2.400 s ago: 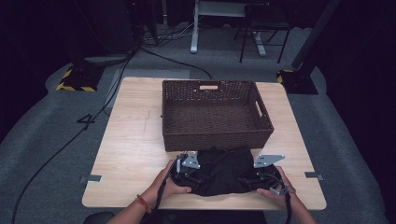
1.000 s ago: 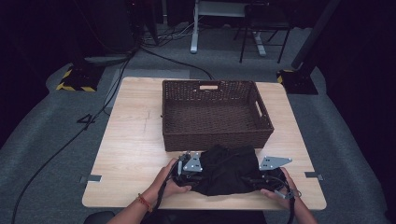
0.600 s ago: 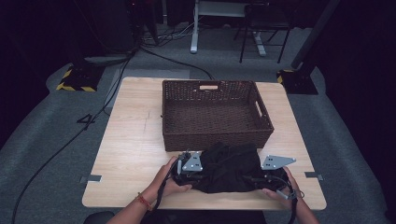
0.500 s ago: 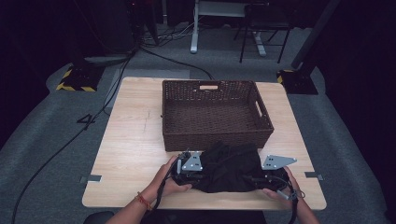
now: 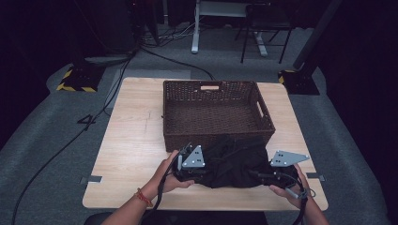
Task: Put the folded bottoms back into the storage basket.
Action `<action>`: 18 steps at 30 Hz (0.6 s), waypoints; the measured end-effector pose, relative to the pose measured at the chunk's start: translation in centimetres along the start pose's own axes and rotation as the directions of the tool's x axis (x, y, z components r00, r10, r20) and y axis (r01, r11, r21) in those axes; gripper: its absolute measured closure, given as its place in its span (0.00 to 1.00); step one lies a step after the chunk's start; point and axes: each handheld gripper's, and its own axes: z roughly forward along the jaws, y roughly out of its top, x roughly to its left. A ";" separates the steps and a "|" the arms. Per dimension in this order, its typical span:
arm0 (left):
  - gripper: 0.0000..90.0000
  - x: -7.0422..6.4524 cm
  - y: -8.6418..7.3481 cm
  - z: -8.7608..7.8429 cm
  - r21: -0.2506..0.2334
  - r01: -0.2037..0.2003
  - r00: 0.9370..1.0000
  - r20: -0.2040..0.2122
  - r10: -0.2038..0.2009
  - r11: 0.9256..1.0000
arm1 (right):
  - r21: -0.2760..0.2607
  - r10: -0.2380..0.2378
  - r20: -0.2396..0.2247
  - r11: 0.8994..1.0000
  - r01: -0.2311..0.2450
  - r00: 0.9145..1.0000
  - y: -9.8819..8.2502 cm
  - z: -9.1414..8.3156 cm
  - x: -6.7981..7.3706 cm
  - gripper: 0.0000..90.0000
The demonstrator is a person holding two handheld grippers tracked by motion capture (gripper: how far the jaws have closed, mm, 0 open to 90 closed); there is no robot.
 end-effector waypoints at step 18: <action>0.80 0.8 3.9 -2.5 -0.067 -0.041 0.999 -0.026 0.039 0.997 | -0.062 -0.025 0.046 0.998 0.028 0.999 3.4 -2.6 -0.4 0.69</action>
